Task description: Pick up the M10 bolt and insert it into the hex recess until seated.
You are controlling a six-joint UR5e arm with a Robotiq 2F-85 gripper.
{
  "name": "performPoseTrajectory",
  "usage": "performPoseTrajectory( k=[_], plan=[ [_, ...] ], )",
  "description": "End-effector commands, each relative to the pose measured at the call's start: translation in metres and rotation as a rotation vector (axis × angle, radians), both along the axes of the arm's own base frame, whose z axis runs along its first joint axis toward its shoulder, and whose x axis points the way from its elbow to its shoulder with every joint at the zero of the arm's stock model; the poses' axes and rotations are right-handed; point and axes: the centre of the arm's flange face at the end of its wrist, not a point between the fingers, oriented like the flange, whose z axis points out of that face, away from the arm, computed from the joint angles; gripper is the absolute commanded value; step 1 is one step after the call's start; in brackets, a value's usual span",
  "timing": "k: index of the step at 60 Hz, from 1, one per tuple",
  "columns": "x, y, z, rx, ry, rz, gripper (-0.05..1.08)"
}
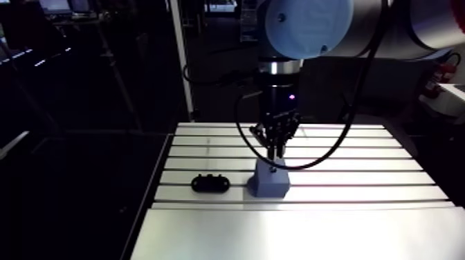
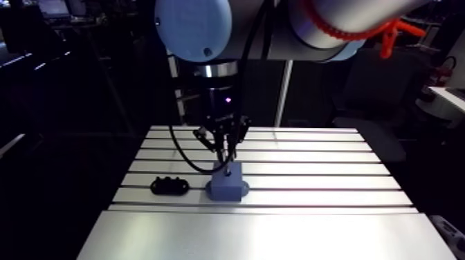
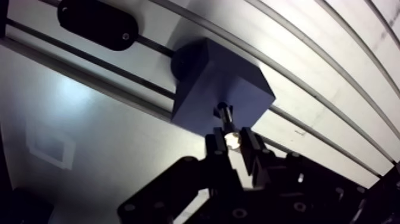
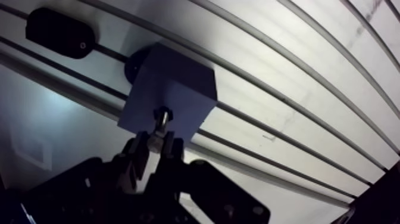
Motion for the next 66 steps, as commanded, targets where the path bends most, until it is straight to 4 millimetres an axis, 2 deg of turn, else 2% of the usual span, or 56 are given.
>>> performPoseTrajectory(
  k=[1, 66],
  plan=[
    [0.0000, -0.0003, -0.0026, 0.001, -0.004, 0.001, 1.08],
    [0.0024, -0.0002, -0.0101, 0.002, -0.017, 0.002, 1.08]
  ],
)
